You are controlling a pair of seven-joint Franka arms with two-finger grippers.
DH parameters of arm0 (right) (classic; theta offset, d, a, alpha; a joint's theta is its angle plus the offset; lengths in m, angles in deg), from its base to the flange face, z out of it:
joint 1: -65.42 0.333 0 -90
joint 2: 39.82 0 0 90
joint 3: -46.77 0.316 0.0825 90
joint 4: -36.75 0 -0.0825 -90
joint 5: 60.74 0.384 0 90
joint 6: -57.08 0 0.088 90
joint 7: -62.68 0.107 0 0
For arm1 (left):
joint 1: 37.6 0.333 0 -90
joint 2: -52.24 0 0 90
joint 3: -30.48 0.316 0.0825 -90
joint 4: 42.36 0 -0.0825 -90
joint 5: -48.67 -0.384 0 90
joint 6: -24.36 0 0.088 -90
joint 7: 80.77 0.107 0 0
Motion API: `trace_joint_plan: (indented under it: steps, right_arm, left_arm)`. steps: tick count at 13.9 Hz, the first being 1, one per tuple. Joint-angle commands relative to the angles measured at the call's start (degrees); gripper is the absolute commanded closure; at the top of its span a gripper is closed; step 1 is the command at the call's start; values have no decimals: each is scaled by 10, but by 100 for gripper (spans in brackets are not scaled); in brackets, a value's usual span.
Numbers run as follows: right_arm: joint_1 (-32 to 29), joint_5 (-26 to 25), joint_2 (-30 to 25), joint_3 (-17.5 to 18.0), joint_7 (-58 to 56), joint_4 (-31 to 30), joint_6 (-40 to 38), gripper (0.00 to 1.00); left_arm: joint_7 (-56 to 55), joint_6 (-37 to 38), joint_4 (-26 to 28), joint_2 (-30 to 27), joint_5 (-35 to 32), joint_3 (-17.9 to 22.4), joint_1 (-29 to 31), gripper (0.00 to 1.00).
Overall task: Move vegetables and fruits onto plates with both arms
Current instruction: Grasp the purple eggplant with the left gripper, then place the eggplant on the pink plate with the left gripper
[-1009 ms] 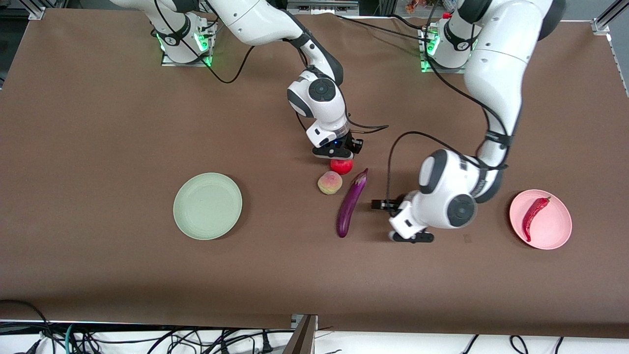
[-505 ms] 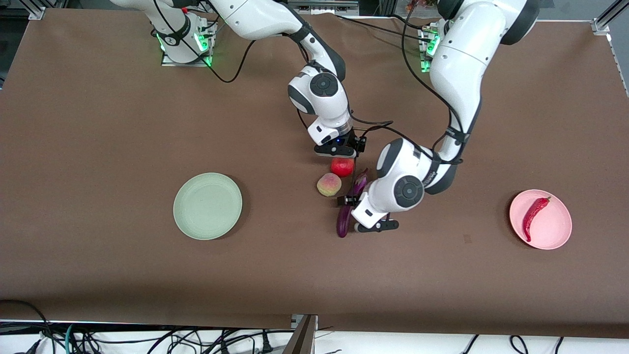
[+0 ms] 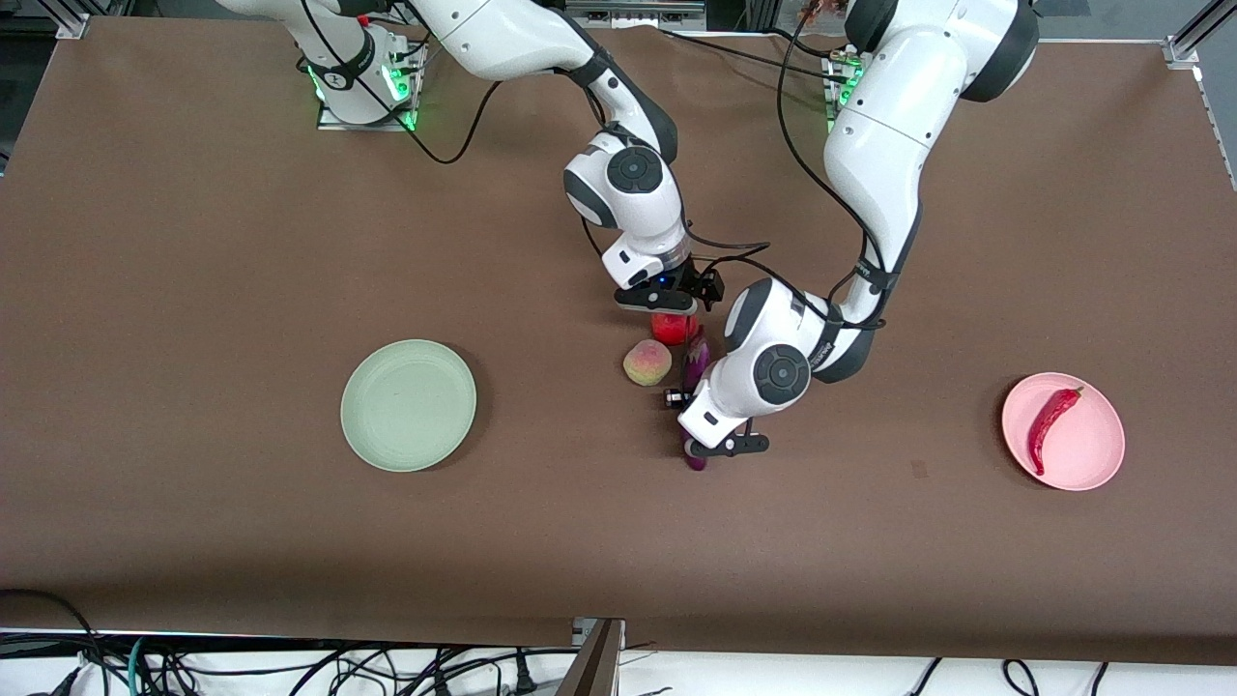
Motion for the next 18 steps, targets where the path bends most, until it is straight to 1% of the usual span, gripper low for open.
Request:
trace_joint_plan:
  steps: [1, 3, 5, 6, 7, 8, 10, 15, 16, 17, 18]
  right_arm:
    - [8, -9, -4, -10, 13, -6, 6, 0]
    - [8, -10, -4, -11, 13, -7, 6, 0]
    - [9, -24, -2, -22, 14, -7, 15, 0]
    - [8, -28, 2, -23, 14, -7, 36, 0]
    - [8, -28, 8, -29, 14, -7, 57, 0]
    - [8, -28, 15, -30, 13, -7, 79, 0]
    - [7, -28, 27, -31, 13, -7, 112, 0]
    - [8, -29, 32, -37, 12, -7, 117, 1]
    - [8, -29, 32, -37, 11, -7, 117, 14]
    - [8, -29, 32, -37, 10, -7, 117, 43]
    - [8, -29, 31, -37, 9, -7, 116, 56]
  left_arm:
    - [51, 47, -8, -15, -9, 3, 58, 100]
    - [112, 109, -39, -24, -9, 4, 91, 100]
    - [169, 184, -74, -25, -9, 4, 129, 100]
    - [226, 223, -92, -25, -10, 4, 157, 100]
    - [303, 248, -99, -25, -23, 4, 184, 100]
    - [374, 252, -99, -24, -35, 4, 210, 100]
    - [474, 255, -99, -25, -50, 5, 260, 100]
    - [648, 304, -102, -25, -104, 5, 376, 100]
    - [684, 305, -101, -24, -109, 5, 403, 100]
    - [713, 305, -100, -23, -109, 5, 421, 100]
    - [732, 302, -97, -21, -111, 5, 433, 100]
